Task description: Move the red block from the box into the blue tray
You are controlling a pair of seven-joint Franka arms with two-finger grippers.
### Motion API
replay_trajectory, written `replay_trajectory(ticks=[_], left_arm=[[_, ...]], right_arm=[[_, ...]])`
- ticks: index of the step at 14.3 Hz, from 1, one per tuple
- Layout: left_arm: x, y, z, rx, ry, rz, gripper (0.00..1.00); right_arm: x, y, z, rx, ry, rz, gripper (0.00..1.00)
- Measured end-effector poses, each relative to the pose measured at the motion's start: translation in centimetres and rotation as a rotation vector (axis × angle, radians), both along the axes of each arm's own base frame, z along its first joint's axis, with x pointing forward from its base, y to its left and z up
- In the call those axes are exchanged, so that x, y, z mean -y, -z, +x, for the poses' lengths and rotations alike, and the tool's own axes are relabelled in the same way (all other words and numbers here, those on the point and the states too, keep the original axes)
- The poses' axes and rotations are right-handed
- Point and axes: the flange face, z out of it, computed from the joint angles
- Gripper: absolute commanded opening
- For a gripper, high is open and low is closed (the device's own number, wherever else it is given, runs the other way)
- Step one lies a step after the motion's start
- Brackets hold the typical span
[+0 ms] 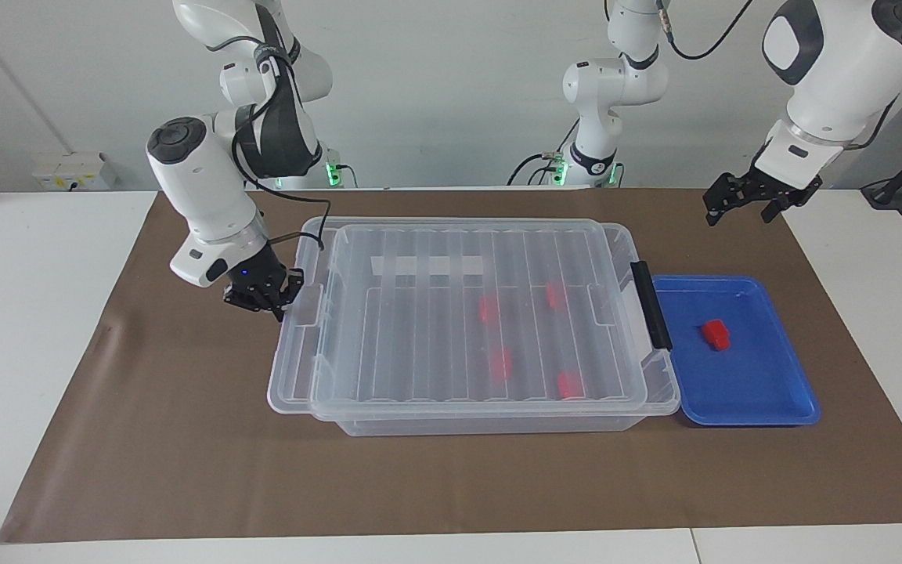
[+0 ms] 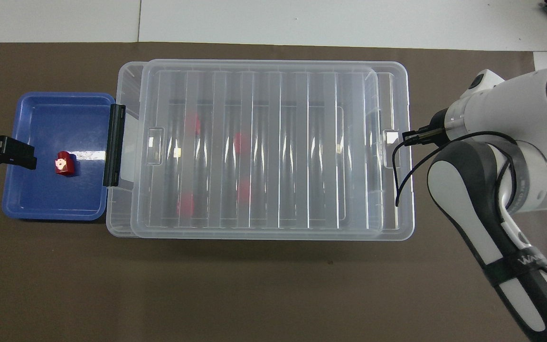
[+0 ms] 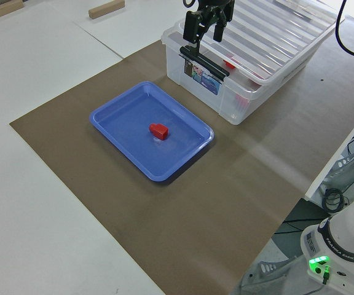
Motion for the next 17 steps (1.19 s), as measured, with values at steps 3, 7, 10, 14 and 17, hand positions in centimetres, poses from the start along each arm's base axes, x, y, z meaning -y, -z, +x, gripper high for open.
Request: replay_trajectory(ticks=[3,7,10,14,17], left_arm=[[0.0,0.0,0.0,0.0,-0.001,0.0,1.0],[-0.1,-0.1,-0.1,0.001,-0.002,0.0,1.0],[-0.1,-0.2,-0.1,0.002,-0.002,0.0,1.0],[-0.1,-0.2,-0.1,0.002,-0.002,0.0,1.0],[-0.1,-0.2,-0.1,0.002,-0.002,0.0,1.0]], right_arm=[[-1.0,-0.1,0.0,0.011,0.005,0.003,0.0],[-2.0,-0.2,-0.1,0.014,-0.001,0.005,0.0],[-2.2,-0.1,-0.2,0.014,-0.004,0.005,0.0],[-2.4,-0.1,-0.2,0.012,-0.004,0.011,0.0],[-2.7,0.0,-0.3,0.008,0.0,0.026,0.0]])
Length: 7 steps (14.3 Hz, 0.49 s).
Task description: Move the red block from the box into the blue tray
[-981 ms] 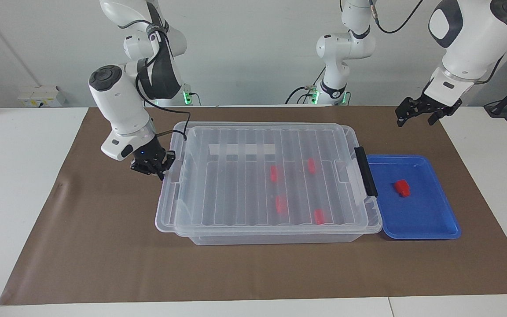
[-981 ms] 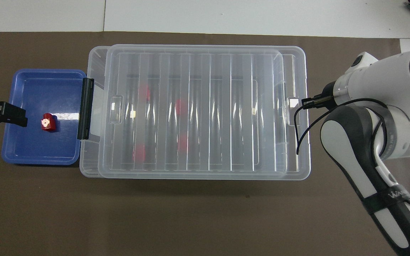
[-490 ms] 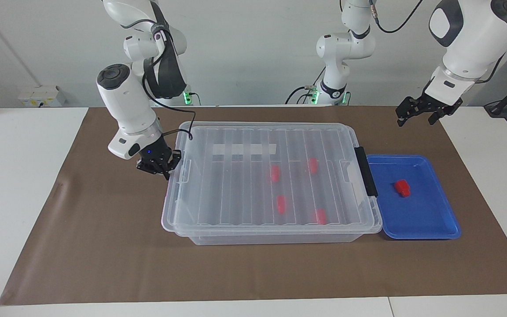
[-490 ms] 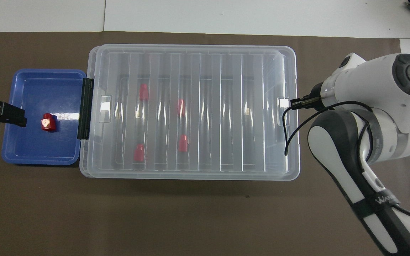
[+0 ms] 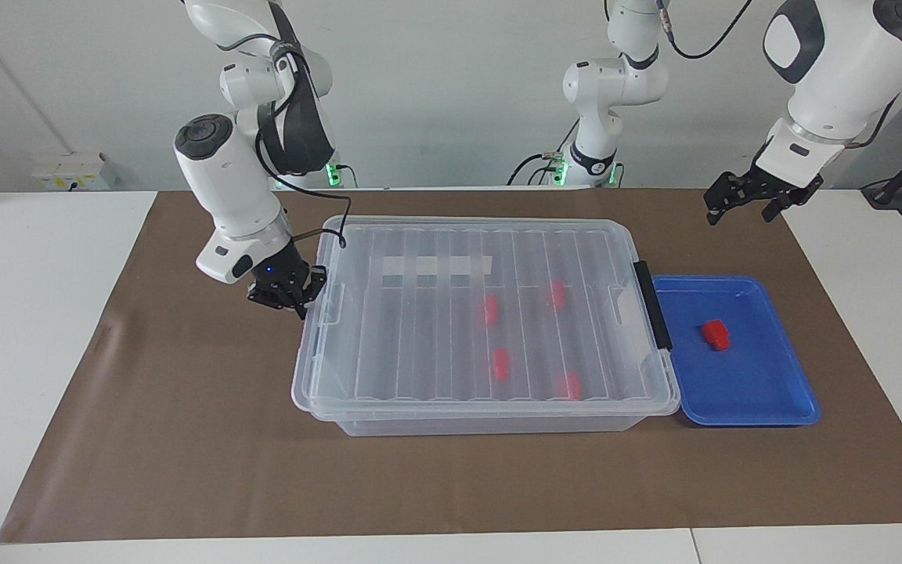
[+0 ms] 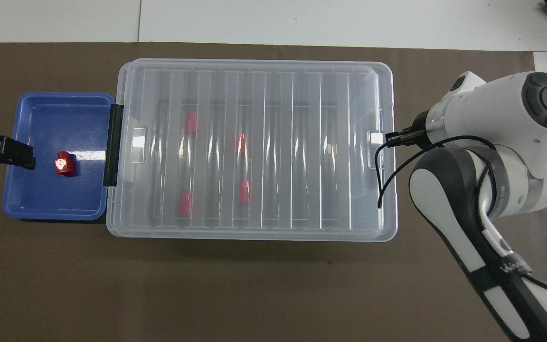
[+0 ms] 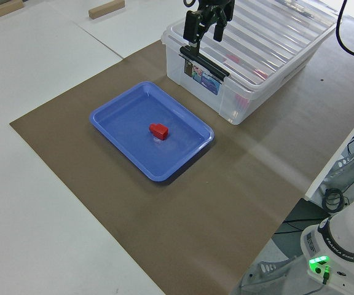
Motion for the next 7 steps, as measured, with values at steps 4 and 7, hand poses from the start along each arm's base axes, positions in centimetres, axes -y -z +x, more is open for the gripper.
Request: replay_trajectory(ticks=[4,7], left_arm=[[0.0,0.0,0.0,0.0,0.0,0.0,1.0],[0.0,0.0,0.0,0.0,0.0,0.0,1.0]], right_arm=[[0.0,0.0,0.0,0.0,0.001,0.0,0.0],[1.1,-0.2,0.2,0.003,0.016,-0.008,0.0]])
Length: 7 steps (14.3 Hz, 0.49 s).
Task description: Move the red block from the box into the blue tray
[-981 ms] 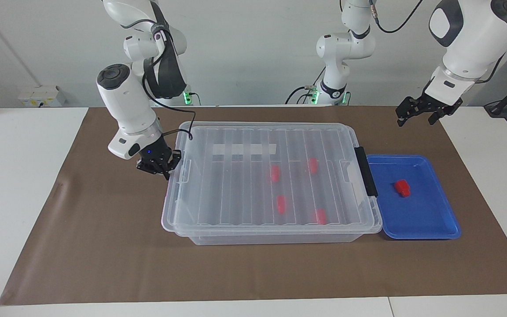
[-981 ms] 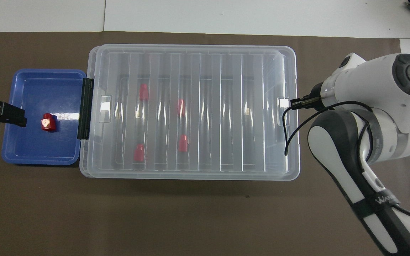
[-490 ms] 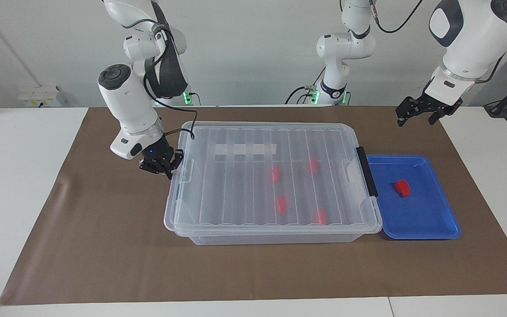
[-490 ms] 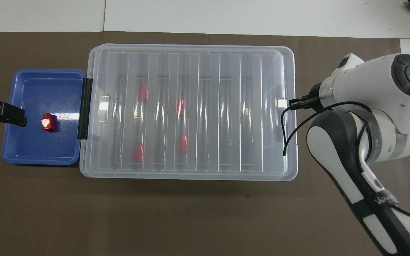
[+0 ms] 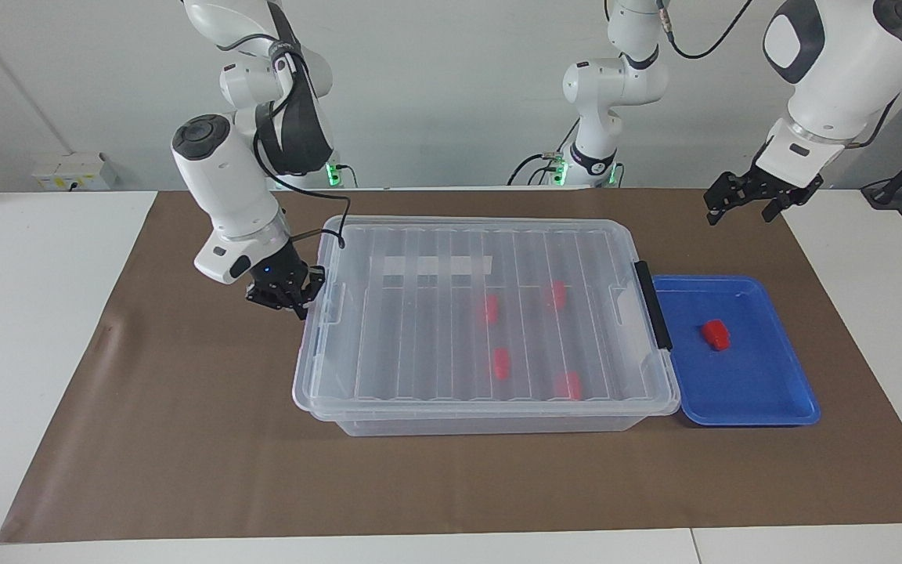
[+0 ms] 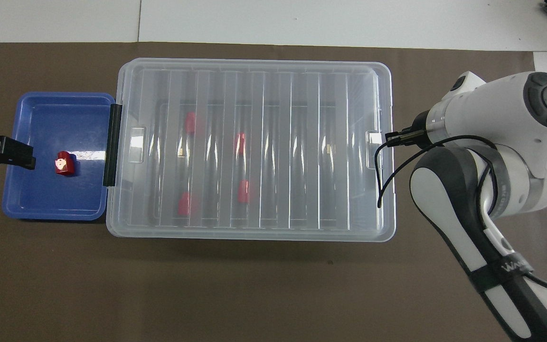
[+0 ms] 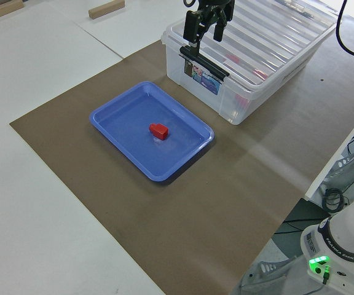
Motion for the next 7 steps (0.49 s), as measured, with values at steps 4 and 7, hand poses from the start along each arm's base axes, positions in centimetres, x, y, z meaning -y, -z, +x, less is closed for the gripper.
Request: replay_trajectory(ticks=[4,7], left_arm=[[0.0,0.0,0.0,0.0,0.0,0.0,1.0],[0.0,0.0,0.0,0.0,0.0,0.0,1.0]], right_arm=[[4.2,-3.0,0.3,-0.011,0.097,-0.084,1.0],[5.6,-6.6,-0.5,-0.017,0.118,-0.132,1.0]])
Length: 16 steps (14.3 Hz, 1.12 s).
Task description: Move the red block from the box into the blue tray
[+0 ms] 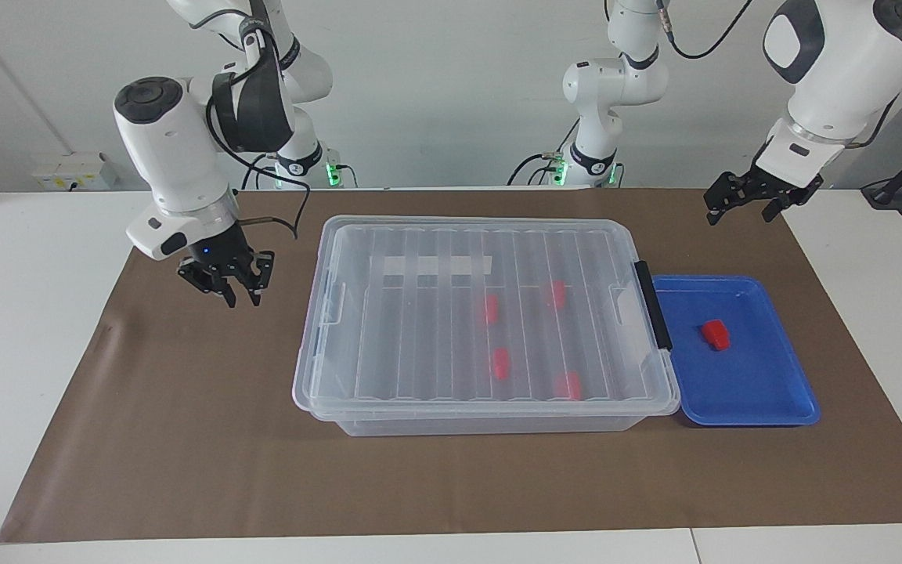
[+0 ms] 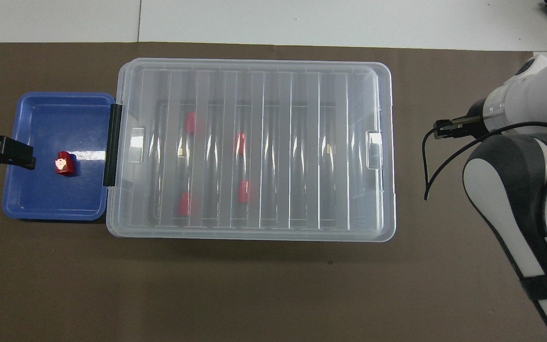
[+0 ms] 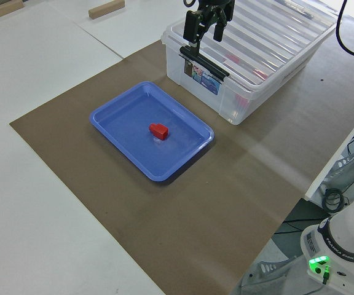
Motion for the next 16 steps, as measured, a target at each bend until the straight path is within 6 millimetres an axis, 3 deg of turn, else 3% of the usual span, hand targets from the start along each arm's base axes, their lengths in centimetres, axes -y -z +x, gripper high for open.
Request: replay_trajectory(ticks=[6,8,11,16], left_arm=[[0.0,0.0,0.0,0.0,0.0,0.0,1.0],[0.0,0.0,0.0,0.0,0.0,0.0,1.0],[0.0,0.0,0.0,0.0,0.0,0.0,1.0],[0.0,0.0,0.0,0.0,0.0,0.0,1.0]], right_arm=[[1.8,-7.3,-2.8,-0.104,0.108,-0.006,1.0],[1.8,-8.9,-3.6,-0.142,0.134,-0.007,1.0],[2.3,-9.6,-5.0,-0.193,0.14,-0.004,1.0],[6.5,-8.7,-6.6,-0.229,0.139,0.006,1.0]])
